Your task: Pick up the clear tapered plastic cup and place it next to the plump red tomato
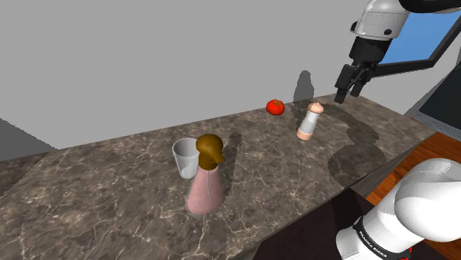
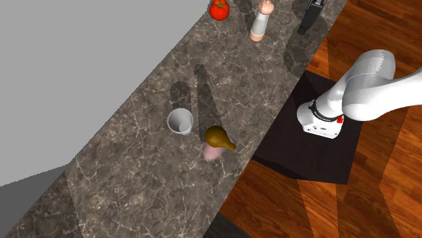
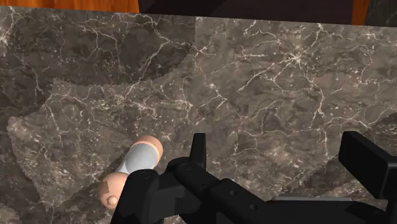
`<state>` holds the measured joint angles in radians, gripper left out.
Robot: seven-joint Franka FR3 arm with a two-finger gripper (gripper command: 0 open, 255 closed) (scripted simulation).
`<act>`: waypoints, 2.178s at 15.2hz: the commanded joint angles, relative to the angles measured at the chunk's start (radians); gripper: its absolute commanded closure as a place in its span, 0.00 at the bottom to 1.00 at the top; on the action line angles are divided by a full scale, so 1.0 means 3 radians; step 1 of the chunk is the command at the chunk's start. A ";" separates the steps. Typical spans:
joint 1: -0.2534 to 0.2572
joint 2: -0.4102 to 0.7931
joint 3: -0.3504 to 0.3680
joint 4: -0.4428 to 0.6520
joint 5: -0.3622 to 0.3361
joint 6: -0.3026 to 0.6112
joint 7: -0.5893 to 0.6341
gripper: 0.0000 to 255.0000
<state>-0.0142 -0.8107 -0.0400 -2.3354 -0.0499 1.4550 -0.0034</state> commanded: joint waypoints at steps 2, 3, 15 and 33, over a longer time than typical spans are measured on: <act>0.0021 0.0042 0.0069 -0.0015 0.0047 0.0057 0.0078 0.00; 0.0042 0.0088 0.0139 -0.0026 0.0092 0.0114 0.0156 0.00; 0.0235 0.0967 0.0941 0.0172 0.0439 0.0812 0.1064 0.00; 0.0506 0.3174 0.1817 0.1651 -0.0253 0.1322 0.2620 0.00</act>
<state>0.1248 0.0977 0.4968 -1.8755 -0.1028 1.8519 0.7511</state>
